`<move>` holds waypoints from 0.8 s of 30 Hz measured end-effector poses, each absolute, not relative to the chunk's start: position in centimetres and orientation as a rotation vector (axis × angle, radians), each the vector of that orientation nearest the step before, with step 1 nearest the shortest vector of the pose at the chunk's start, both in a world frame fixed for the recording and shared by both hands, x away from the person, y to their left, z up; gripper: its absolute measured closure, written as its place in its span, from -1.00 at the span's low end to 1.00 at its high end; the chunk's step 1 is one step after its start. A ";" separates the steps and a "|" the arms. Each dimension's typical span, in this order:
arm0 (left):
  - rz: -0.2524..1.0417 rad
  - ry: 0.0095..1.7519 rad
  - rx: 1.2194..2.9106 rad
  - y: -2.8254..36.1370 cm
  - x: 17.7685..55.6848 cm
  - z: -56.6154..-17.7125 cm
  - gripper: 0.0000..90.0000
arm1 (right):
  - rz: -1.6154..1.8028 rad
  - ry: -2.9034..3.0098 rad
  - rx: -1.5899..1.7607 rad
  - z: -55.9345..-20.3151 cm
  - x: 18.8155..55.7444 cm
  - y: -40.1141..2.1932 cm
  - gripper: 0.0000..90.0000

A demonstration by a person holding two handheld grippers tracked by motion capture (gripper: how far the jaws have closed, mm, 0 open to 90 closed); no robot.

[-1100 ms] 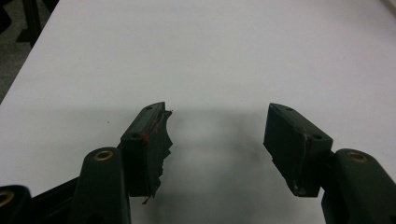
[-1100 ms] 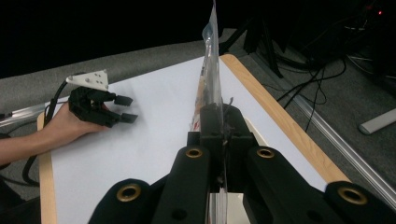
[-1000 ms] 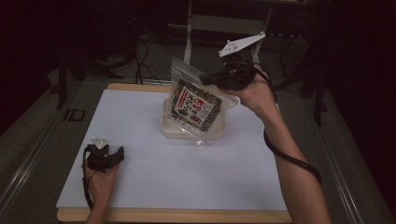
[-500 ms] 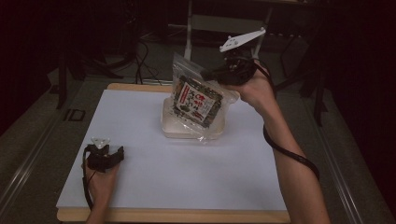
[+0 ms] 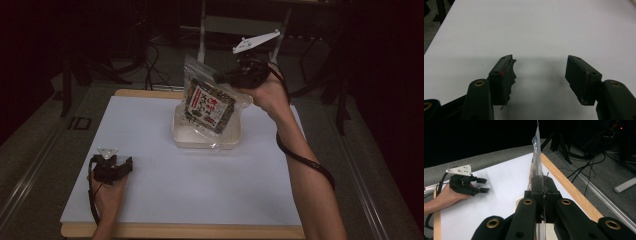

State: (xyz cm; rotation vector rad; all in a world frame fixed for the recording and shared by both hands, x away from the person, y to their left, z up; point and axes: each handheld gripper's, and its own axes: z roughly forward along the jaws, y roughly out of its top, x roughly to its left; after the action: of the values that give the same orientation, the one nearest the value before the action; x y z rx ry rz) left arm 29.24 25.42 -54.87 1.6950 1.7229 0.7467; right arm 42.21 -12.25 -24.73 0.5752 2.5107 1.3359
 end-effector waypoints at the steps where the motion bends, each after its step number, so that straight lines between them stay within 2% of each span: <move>1: 0.746 1.723 1.696 25.4 29.2 -54.9 -0.12 | 1.339 2.510 0.577 -24.9 42.3 -12.2 0.99; 24: 0.742 1.723 1.690 25.5 29.2 -54.9 -0.12 | 1.415 2.504 0.636 -27.7 44.5 -10.8 0.99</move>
State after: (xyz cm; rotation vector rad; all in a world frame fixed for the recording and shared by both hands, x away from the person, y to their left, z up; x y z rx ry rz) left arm 29.25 25.53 -54.85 1.6898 1.7230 0.7425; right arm 44.53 -10.80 -27.70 0.6357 2.5042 1.4153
